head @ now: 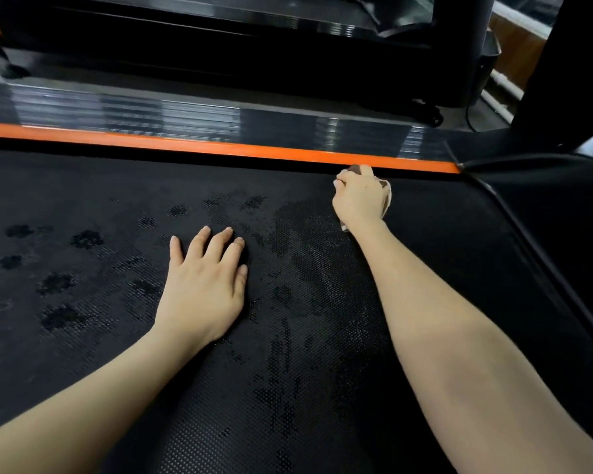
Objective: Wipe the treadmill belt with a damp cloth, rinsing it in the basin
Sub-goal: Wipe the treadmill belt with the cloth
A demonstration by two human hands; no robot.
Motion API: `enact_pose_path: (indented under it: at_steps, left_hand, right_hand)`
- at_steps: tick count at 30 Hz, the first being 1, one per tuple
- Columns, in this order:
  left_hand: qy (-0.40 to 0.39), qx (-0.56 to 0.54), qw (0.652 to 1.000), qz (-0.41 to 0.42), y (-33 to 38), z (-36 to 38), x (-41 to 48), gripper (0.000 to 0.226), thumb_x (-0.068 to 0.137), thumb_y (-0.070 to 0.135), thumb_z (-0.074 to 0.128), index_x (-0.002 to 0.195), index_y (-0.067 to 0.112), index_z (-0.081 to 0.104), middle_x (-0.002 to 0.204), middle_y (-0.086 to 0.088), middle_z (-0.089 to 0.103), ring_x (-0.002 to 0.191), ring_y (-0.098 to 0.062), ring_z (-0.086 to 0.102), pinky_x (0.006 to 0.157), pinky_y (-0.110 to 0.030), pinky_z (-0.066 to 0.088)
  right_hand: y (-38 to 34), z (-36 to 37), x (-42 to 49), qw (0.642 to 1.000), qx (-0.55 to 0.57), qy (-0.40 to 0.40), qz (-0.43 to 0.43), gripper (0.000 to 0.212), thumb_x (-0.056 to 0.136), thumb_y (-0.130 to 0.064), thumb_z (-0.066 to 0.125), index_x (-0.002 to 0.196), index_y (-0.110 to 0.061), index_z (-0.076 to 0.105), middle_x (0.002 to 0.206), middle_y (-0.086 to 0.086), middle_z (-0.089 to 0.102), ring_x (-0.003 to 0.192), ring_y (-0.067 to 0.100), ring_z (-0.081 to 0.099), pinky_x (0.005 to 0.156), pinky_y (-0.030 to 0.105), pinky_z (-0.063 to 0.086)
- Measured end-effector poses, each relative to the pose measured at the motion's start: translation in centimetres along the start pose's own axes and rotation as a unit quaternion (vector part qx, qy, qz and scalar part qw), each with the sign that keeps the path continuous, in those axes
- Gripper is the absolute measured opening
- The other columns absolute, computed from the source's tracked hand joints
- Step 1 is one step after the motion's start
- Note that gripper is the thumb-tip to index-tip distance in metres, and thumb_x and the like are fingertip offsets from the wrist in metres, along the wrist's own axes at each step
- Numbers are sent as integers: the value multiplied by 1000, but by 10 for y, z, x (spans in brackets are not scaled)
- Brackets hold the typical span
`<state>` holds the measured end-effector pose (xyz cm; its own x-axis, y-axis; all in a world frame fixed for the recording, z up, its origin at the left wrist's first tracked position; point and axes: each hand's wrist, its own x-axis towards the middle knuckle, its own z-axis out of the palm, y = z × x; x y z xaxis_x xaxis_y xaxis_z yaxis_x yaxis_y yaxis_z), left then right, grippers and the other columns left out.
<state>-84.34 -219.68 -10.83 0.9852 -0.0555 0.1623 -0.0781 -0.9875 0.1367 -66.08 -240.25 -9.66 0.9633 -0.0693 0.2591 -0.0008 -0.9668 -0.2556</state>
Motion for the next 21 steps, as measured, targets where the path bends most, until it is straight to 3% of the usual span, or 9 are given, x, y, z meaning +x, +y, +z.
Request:
enact_pose_path:
  at_steps: [3, 8, 12, 16, 18, 21]
  left_hand:
    - [-1, -5, 1000, 1, 0, -1, 0, 56, 91, 38, 24, 126, 8, 56, 133, -12, 54, 127, -39, 44, 102, -66, 29]
    - [-10, -19, 1000, 1, -1, -3, -1, 60, 90, 41, 19, 128, 9, 53, 138, -10, 49, 132, -38, 37, 105, -64, 23]
    - [-5, -22, 1000, -3, -2, -3, -1, 56, 91, 38, 23, 132, 9, 49, 143, -10, 43, 136, -37, 30, 108, -63, 17]
    - [-1, -17, 1000, 6, -1, -5, -2, 58, 91, 39, 22, 130, 7, 50, 141, -13, 46, 133, -39, 33, 106, -65, 19]
    - [0, -15, 1000, 9, -1, -6, -2, 58, 91, 39, 22, 130, 7, 50, 142, -13, 45, 134, -40, 33, 106, -65, 18]
    - [3, -23, 1000, 4, -2, -3, -1, 49, 96, 34, 29, 133, 8, 48, 144, -12, 42, 136, -38, 29, 108, -63, 15]
  right_hand:
    - [-28, 2, -20, 996, 14, -10, -90, 28, 96, -30, 45, 114, -26, 66, 131, 3, 48, 114, 26, 49, 104, 44, 28]
    - [-28, -30, -91, 952, 103, -126, -258, 28, 98, -25, 47, 118, -23, 66, 147, 2, 38, 131, 28, 30, 108, 45, 25]
    - [1, -66, -196, 915, 137, -174, -338, 32, 91, -29, 45, 111, -21, 69, 141, 11, 47, 129, 31, 36, 104, 54, 33]
    - [21, -88, -251, 871, 143, -235, -406, 31, 93, -28, 45, 113, -23, 68, 144, 9, 44, 132, 33, 40, 114, 48, 19]
    - [19, -86, -227, 878, 124, -214, -411, 30, 92, -27, 44, 104, -20, 71, 140, 12, 48, 125, 33, 44, 108, 42, 21]
    - [5, -68, -171, 946, 81, -153, -273, 28, 96, -25, 44, 107, -22, 70, 146, 7, 41, 130, 33, 35, 109, 49, 22]
